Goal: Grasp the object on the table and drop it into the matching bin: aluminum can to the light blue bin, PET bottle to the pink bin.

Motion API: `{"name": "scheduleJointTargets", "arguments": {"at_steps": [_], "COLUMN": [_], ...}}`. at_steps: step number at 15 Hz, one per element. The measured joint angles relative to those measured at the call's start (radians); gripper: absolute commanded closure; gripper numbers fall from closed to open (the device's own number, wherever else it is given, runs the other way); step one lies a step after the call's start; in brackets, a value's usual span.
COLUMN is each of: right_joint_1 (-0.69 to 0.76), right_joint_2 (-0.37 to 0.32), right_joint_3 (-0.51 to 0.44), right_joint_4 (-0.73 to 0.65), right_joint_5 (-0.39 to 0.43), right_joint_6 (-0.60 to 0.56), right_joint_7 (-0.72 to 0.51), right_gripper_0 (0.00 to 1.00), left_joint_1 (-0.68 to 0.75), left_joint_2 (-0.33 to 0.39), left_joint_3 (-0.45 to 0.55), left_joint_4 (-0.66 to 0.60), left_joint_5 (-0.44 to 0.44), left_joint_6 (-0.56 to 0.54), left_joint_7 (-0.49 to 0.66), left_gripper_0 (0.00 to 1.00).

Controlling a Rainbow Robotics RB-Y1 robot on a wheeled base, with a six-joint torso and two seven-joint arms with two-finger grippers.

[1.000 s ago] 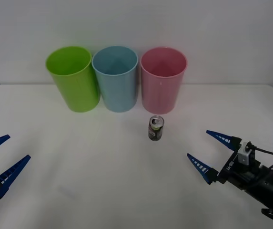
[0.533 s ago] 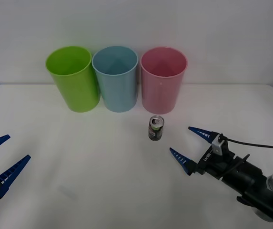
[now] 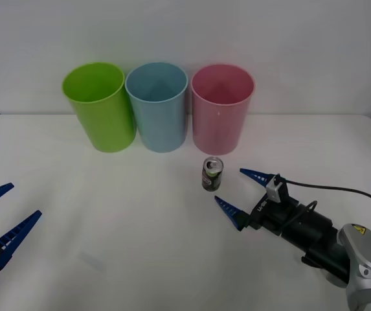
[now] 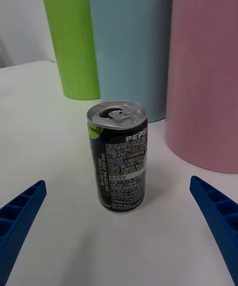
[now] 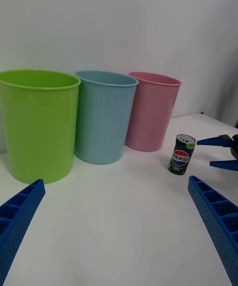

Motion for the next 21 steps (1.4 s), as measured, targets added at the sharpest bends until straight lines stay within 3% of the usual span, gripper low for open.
{"name": "scheduleJointTargets", "arguments": {"at_steps": [7, 21], "right_joint_1": [-0.036, -0.218], "right_joint_2": [0.009, 0.039], "right_joint_3": [0.064, 0.084], "right_joint_4": [0.008, 0.241], "right_joint_5": [0.005, 0.005], "right_joint_6": [0.099, 0.148], "right_joint_7": [0.001, 0.054], "right_gripper_0": [0.00, 0.00], "left_joint_1": [0.000, 0.000], "left_joint_2": [0.000, 0.000], "left_joint_3": [0.000, 0.000], "left_joint_4": [0.000, 0.000], "left_joint_5": [0.000, 0.000], "left_joint_6": [0.000, 0.000], "left_joint_7": [0.000, 0.000], "left_gripper_0": [0.00, 0.00]}}
